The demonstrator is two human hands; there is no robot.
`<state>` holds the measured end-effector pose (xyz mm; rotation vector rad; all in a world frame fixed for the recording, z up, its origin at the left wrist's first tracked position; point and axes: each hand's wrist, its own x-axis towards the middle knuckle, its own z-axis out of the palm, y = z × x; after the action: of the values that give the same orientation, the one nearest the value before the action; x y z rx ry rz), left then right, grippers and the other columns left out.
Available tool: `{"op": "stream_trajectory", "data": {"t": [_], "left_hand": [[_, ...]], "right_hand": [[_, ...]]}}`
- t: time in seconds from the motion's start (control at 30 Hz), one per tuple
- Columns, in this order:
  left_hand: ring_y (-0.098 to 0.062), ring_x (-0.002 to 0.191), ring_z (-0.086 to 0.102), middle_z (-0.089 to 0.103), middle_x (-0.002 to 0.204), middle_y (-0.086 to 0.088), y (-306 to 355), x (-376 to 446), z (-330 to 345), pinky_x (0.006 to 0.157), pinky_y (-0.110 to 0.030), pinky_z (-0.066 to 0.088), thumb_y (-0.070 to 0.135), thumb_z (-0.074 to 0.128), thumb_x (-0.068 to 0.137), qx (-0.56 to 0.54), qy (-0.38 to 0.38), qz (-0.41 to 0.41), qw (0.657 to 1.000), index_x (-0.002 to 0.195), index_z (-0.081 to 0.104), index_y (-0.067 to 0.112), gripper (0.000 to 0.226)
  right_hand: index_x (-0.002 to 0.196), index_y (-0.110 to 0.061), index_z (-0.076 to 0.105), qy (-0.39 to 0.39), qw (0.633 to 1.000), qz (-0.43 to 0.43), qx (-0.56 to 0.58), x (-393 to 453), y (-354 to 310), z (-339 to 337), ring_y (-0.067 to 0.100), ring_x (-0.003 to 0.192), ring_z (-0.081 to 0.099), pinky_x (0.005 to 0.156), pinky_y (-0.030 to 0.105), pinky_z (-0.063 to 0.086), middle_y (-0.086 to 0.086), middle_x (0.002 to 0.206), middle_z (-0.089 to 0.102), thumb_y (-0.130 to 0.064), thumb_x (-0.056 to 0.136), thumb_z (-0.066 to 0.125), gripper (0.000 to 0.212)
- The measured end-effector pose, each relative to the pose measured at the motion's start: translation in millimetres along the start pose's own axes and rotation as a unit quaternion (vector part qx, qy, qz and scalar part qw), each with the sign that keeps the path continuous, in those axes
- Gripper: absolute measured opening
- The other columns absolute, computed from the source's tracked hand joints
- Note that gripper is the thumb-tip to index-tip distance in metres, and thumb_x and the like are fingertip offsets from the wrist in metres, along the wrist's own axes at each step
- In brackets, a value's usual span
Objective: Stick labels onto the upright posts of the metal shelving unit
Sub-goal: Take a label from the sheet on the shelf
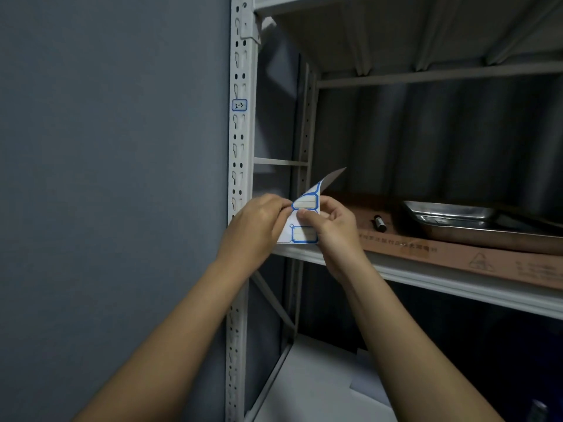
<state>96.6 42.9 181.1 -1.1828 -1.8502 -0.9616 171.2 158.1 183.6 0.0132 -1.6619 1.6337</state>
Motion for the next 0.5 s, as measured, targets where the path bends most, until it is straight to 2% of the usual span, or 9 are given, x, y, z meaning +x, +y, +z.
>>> {"op": "stream_trajectory", "data": {"t": [0.1, 0.27, 0.33, 0.43, 0.5], "left_hand": [[-0.017, 0.092, 0.058, 0.064, 0.098, 0.003, -2, 4, 2, 0.077, -0.034, 0.048, 0.026, 0.060, 0.091, -0.023, -0.007, -0.006, 1.000, 0.106, 0.069, 0.016, 0.020], [-0.017, 0.084, 0.059, 0.064, 0.091, 0.003, -1, 10, 3, 0.065, -0.028, 0.043, 0.025, 0.062, 0.090, 0.014, 0.029, 0.025, 0.999, 0.099, 0.072, 0.018, 0.015], [-0.017, 0.081, 0.059, 0.064, 0.090, 0.003, -3, 14, 5, 0.064, -0.027, 0.041, 0.023, 0.062, 0.090, 0.009, 0.040, 0.025, 0.999, 0.098, 0.072, 0.017, 0.014], [-0.016, 0.082, 0.059, 0.064, 0.091, 0.002, -5, 21, 10, 0.068, -0.030, 0.045, 0.020, 0.059, 0.092, -0.013, 0.034, -0.009, 0.999, 0.098, 0.072, 0.016, 0.015], [-0.013, 0.083, 0.060, 0.067, 0.092, 0.003, -5, 27, 12, 0.074, -0.031, 0.048, 0.018, 0.058, 0.091, -0.071, 0.032, -0.053, 0.996, 0.096, 0.073, 0.016, 0.015]], "right_hand": [[0.091, -0.009, 0.063, 0.011, 1.000, -0.016, -0.014, 5, 3, -3, 0.019, 0.073, 0.067, 0.069, 0.028, 0.056, 0.008, 0.080, 0.072, 0.005, 0.086, 0.061, 0.015], [0.089, -0.008, 0.066, 0.014, 1.000, -0.022, -0.014, 12, 2, -3, 0.010, 0.064, 0.066, 0.060, 0.021, 0.054, 0.000, 0.070, 0.072, 0.005, 0.085, 0.063, 0.014], [0.091, -0.006, 0.066, 0.006, 1.000, -0.015, -0.017, 16, -1, -4, 0.008, 0.061, 0.066, 0.059, 0.022, 0.055, -0.003, 0.066, 0.071, 0.004, 0.085, 0.063, 0.012], [0.088, -0.009, 0.065, -0.008, 0.999, -0.022, -0.048, 22, -6, -5, 0.012, 0.065, 0.068, 0.066, 0.033, 0.058, -0.001, 0.069, 0.071, 0.003, 0.087, 0.062, 0.013], [0.088, -0.009, 0.065, -0.017, 0.997, -0.039, -0.068, 26, -8, -6, 0.010, 0.065, 0.068, 0.061, 0.028, 0.058, -0.003, 0.068, 0.071, 0.003, 0.087, 0.061, 0.013]]}}
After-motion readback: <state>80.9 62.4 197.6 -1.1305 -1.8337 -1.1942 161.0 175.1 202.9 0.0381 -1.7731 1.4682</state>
